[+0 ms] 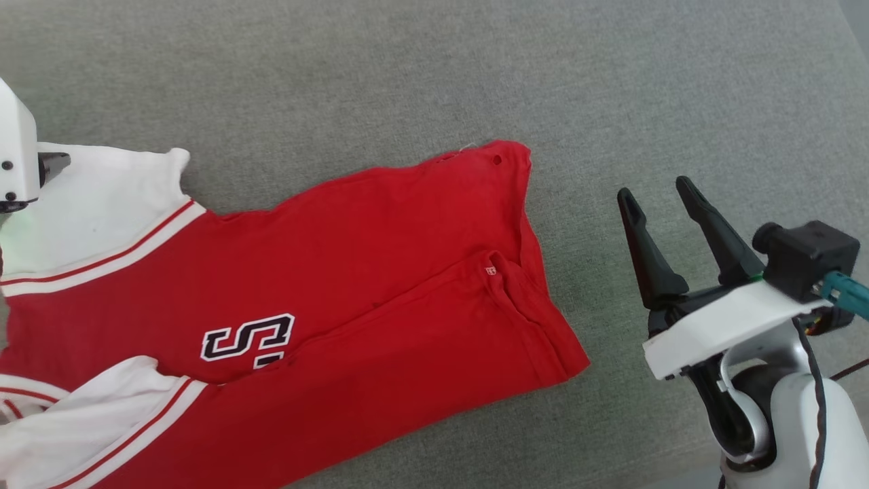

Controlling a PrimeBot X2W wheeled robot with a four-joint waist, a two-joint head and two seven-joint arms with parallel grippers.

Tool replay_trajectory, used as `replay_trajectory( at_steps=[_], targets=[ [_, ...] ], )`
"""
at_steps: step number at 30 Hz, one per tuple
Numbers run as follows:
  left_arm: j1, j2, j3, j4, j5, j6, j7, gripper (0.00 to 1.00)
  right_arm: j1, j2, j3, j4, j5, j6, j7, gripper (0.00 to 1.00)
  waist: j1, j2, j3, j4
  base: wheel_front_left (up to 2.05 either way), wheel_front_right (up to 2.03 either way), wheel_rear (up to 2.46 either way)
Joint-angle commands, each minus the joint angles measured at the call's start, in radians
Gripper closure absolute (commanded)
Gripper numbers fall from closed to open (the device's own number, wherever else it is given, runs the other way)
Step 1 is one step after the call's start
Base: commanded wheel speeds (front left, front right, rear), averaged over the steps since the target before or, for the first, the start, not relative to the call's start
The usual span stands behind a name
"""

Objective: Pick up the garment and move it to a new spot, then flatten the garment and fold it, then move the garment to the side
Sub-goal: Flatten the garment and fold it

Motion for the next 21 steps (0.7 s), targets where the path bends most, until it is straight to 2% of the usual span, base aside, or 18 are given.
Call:
replay_trajectory(
  at_steps=[1,8,9,10,14,21],
  targets=[
    [-0.013,-0.012,-0.002,0.028,-0.002,-0.007,0.005,0.00,-0.018,0.000,0.005,0.003,0.003,0.000,0.013,0.00,0.0000,0.0000,0.015,-0.011,0.00,0.00,0.00],
    [-0.020,-0.085,-0.022,0.168,-0.003,-0.024,0.030,0.00,-0.089,0.001,0.047,0.040,0.028,0.000,0.120,0.00,0.0000,0.0000,0.052,-0.013,0.00,0.00,0.00],
    [-0.019,-0.098,-0.025,0.184,-0.008,-0.029,0.042,0.72,-0.103,0.000,0.050,0.052,0.043,0.000,0.140,0.00,0.0000,0.0000,0.056,-0.010,0.00,0.00,0.00],
    [-0.021,-0.110,-0.029,0.198,-0.009,-0.033,0.052,1.00,-0.123,0.000,0.060,0.065,0.047,0.000,0.162,0.00,0.0000,0.0000,0.059,-0.007,0.00,0.00,0.00],
    [-0.050,-0.152,-0.041,0.231,0.000,-0.065,0.057,1.00,-0.212,0.001,0.087,0.134,0.045,0.000,0.267,0.00,0.0000,0.0000,0.073,0.018,0.00,0.00,0.00],
    [-0.103,-0.220,-0.043,0.287,0.011,-0.096,0.024,1.00,-0.395,-0.001,0.107,0.302,0.075,0.000,0.470,0.00,0.0000,0.0000,0.089,0.064,0.00,0.00,0.00]
  ],
)
